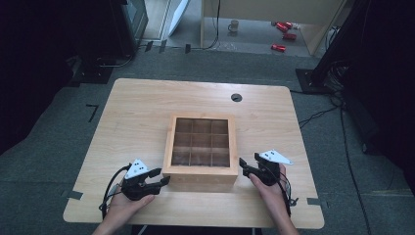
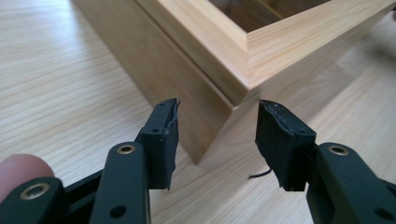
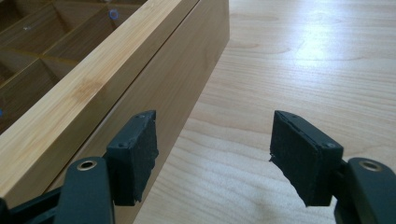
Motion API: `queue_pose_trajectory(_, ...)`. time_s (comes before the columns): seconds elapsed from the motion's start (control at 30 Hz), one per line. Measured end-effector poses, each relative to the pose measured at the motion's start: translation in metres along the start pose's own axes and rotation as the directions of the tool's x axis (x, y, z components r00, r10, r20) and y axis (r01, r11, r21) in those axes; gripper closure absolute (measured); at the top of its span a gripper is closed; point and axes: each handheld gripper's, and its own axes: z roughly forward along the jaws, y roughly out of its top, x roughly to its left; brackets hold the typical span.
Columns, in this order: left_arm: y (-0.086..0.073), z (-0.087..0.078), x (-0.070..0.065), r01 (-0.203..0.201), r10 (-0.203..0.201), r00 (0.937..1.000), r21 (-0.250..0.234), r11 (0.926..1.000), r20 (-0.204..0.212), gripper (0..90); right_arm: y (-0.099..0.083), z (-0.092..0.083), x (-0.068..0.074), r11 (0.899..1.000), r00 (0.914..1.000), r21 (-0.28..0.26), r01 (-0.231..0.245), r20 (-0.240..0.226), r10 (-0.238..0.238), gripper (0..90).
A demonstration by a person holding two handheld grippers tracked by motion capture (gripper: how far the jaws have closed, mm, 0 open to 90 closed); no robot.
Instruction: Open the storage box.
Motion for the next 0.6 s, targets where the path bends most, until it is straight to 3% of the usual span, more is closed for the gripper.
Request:
queue_pose_trajectory(0.03,0.001,0.001,0.000,0.000,0.000,0.9998,0.006,1.0000,0.019,53.1,0.000,0.000,0.000,1.000,1.0000,0.003,0.000,-0.002,0.000,31.9)
queue_pose_trajectory(0.17,0.003,0.002,-0.004,-0.030,0.030,0.9995,0.018,0.9994,-0.006,53.4,0.000,-0.003,0.000,1.000,1.0000,0.001,-0.004,-0.005,0.004,31.5)
queue_pose_trajectory(0.6,0.008,-0.008,0.000,-0.010,0.010,0.9996,-0.008,0.9999,0.028,62.8,0.001,-0.003,0.003,1.000,0.9999,0.002,0.006,-0.010,-0.006,30.7)
